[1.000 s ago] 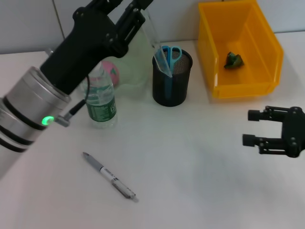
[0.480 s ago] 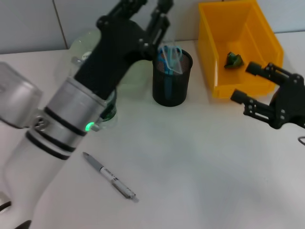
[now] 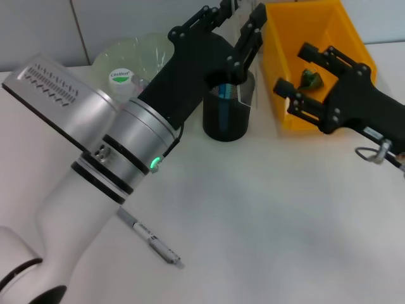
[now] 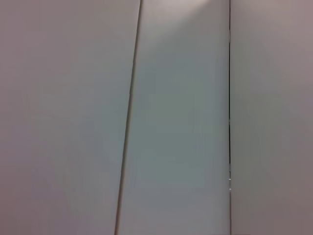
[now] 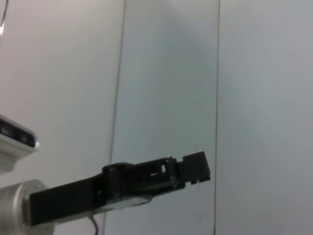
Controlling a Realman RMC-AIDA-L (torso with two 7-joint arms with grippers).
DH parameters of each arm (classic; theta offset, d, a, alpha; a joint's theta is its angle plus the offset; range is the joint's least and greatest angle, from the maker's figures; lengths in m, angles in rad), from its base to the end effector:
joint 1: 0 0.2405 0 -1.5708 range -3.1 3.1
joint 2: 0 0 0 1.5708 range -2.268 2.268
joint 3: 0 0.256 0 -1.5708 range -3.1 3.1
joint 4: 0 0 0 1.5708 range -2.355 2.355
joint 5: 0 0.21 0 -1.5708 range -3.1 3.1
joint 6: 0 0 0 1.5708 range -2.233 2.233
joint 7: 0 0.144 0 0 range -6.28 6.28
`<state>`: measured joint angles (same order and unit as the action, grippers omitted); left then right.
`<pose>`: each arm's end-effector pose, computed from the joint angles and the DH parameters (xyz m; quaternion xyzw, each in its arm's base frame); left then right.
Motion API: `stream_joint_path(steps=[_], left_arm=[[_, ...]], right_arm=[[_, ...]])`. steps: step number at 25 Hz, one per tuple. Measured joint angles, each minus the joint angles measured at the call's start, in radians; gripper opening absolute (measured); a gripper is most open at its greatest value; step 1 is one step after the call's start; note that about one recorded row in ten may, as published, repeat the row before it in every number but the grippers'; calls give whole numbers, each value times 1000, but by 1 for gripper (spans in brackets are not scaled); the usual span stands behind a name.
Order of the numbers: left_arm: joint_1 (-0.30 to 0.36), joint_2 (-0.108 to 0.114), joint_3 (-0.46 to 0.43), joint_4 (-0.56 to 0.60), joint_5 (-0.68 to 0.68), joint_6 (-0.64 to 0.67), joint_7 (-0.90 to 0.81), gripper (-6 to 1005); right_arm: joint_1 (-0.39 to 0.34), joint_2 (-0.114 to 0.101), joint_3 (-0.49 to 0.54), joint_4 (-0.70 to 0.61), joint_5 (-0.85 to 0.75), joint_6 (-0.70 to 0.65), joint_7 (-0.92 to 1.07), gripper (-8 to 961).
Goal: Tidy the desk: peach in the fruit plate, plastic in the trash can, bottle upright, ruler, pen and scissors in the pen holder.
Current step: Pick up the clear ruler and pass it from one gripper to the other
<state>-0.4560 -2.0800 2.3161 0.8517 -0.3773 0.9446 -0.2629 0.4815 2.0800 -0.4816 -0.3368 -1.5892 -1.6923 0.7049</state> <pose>-0.1080 0.3252 -0.0849 -0.7888 -0.1242 -0.5055 0.3269 0.2625 0.3120 0.0162 -0.8330 0.0502 0.4398 0.3318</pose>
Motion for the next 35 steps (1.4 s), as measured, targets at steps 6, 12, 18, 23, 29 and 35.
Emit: stream_joint_path(steps=[6, 12, 18, 23, 29, 35], left_arm=[[-14, 0, 92, 46, -160, -21, 220, 448], [-37, 0, 100, 72, -209, -87, 288, 453], [-50, 0, 110, 94, -279, -125, 356, 459], [-57, 0, 120, 95, -313, -126, 373, 464], [-57, 0, 124, 95, -320, -126, 394, 469], [-56, 0, 129, 96, -320, -125, 394, 475]], right_arm=[[42, 2, -16, 45, 36, 30, -33, 634], [69, 3, -28, 50, 36, 69, -35, 627], [102, 6, -32, 83, 39, 121, -75, 621], [120, 7, -28, 149, 75, 129, -135, 616], [140, 8, -22, 218, 110, 136, -201, 610], [141, 8, -22, 222, 113, 136, -202, 604]])
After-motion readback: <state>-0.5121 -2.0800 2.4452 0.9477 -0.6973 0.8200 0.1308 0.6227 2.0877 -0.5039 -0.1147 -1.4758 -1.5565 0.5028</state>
